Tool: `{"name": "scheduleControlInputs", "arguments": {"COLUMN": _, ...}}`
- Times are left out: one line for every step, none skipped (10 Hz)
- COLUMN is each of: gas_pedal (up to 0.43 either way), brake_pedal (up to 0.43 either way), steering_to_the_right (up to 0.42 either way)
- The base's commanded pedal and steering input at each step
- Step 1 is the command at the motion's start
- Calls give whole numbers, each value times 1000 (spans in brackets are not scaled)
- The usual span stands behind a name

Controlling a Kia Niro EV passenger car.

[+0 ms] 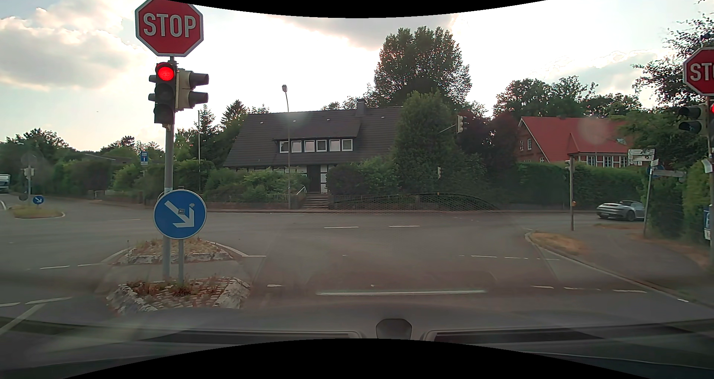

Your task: Follow the waypoints while adhering to traffic rules and regulations

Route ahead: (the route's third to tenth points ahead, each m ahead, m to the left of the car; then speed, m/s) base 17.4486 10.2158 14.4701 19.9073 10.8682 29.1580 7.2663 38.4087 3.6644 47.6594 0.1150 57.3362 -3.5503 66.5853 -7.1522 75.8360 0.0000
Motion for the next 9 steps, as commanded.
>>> {"name": "scheduleControlInputs", "arguments": {"gas_pedal": 0, "brake_pedal": 250, "steering_to_the_right": -5}}
{"name": "scheduleControlInputs", "arguments": {"gas_pedal": 0, "brake_pedal": 250, "steering_to_the_right": -5}}
{"name": "scheduleControlInputs", "arguments": {"gas_pedal": 0, "brake_pedal": 250, "steering_to_the_right": -5}}
{"name": "scheduleControlInputs", "arguments": {"gas_pedal": 0, "brake_pedal": 250, "steering_to_the_right": -5}}
{"name": "scheduleControlInputs", "arguments": {"gas_pedal": 0, "brake_pedal": 250, "steering_to_the_right": -5}}
{"name": "scheduleControlInputs", "arguments": {"gas_pedal": 0, "brake_pedal": 250, "steering_to_the_right": -5}}
{"name": "scheduleControlInputs", "arguments": {"gas_pedal": 0, "brake_pedal": 250, "steering_to_the_right": -5}}
{"name": "scheduleControlInputs", "arguments": {"gas_pedal": 0, "brake_pedal": 250, "steering_to_the_right": -5}}
{"name": "scheduleControlInputs", "arguments": {"gas_pedal": 0, "brake_pedal": 250, "steering_to_the_right": -5}}
